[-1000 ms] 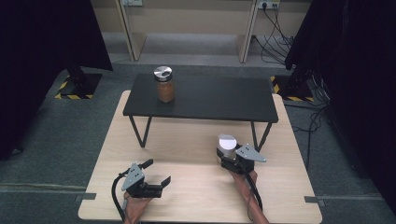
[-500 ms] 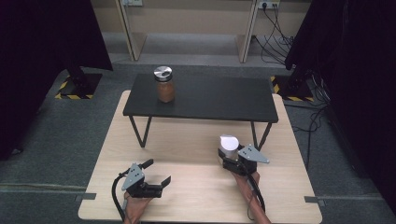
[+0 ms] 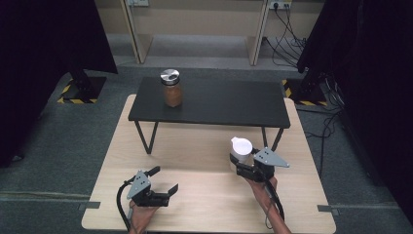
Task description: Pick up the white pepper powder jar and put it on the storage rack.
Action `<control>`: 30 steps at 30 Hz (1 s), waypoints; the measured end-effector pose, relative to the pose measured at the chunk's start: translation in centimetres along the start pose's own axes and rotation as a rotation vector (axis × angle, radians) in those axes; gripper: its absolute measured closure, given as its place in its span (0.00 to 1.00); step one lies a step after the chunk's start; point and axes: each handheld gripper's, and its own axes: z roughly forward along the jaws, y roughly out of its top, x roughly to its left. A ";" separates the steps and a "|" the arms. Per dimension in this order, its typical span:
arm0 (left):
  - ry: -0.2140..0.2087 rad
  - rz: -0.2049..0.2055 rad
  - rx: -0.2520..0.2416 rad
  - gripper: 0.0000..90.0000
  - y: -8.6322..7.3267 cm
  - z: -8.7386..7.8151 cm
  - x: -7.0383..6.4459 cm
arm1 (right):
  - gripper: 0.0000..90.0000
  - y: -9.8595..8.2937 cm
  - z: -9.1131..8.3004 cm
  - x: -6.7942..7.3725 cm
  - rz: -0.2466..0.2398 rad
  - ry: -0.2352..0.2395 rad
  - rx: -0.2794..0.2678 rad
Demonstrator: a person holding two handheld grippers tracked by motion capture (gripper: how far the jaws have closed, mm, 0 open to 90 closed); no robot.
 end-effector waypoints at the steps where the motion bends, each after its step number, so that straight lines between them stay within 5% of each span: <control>1: 0.000 0.000 0.000 0.01 0.0 0.0 0.0 | 0.34 0.2 -0.2 -0.1 0.000 0.006 -0.002; 5: -0.001 0.001 0.001 0.01 0.0 0.0 0.0 | 0.34 1.3 -0.9 -0.6 0.022 0.044 -0.010; 17: 0.002 0.000 0.000 0.00 0.0 0.0 0.0 | 0.34 6.2 -2.0 -0.7 -0.007 0.116 -0.008; 30: 0.006 0.000 0.002 0.00 0.0 0.0 -0.1 | 0.34 11.9 -2.3 -0.7 -0.017 0.158 -0.019</control>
